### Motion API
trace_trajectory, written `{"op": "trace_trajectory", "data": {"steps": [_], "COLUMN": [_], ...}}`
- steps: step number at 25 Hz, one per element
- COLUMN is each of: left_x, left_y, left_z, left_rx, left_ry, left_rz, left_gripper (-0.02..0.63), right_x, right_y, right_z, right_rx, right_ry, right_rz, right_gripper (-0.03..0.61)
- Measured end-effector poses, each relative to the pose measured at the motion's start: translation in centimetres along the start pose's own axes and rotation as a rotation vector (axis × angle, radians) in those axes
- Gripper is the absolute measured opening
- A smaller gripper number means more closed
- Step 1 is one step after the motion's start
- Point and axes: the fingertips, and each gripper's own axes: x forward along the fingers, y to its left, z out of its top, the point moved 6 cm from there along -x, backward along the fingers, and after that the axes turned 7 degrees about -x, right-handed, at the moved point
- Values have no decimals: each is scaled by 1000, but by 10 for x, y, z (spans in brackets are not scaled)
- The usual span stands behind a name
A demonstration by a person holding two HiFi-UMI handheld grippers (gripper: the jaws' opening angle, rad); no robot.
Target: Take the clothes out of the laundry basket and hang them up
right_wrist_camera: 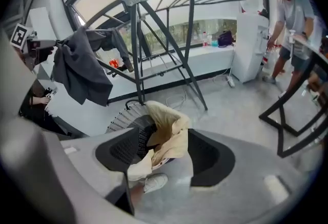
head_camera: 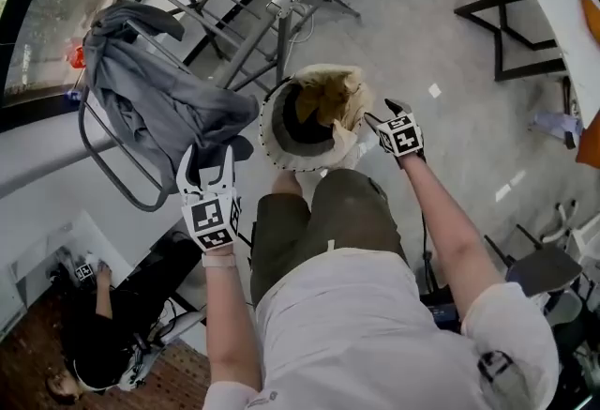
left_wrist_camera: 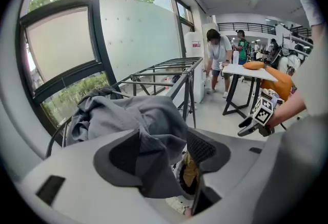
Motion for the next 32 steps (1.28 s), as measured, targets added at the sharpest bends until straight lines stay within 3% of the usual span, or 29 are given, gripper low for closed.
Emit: {"op": "trace_trajectory", "data": {"steps": [8, 13, 17, 21, 22, 25, 26, 28, 32], "left_x": [-3, 4, 12, 11, 12, 14, 14, 13, 10], "left_y": [-4, -5, -7, 0, 1, 5, 6, 7, 8], "left_z": [-3, -20, -16, -20, -21, -21, -21, -22, -18], "left_rx": [41, 91, 65, 33, 70, 370, 401, 382, 333], "left_ry": [-63, -67, -133, -143, -134, -65, -62, -82, -145], "left_rz": [80, 66, 65, 77, 62, -39, -56, -72, -113], "left_gripper": [270, 270, 270, 270, 270, 270, 270, 270, 270], "right_x": [93, 141, 168, 185, 186, 182, 178, 170, 148], "right_y": [-22, -43, -53, -48, -48, -41, -37, -28, -14], "right_z": [-60, -85, -97, -104, -105, -102, -99, -92, -71], "right_rx": [117, 138, 173, 272, 288, 265, 242, 201, 176], "right_ry": [146, 194, 247, 263, 253, 229, 222, 204, 136], "right_rz": [31, 14, -21, -40, -59, -115, -127, -139, -132], "right_gripper": [282, 282, 282, 279, 247, 143, 106, 60, 48]}}
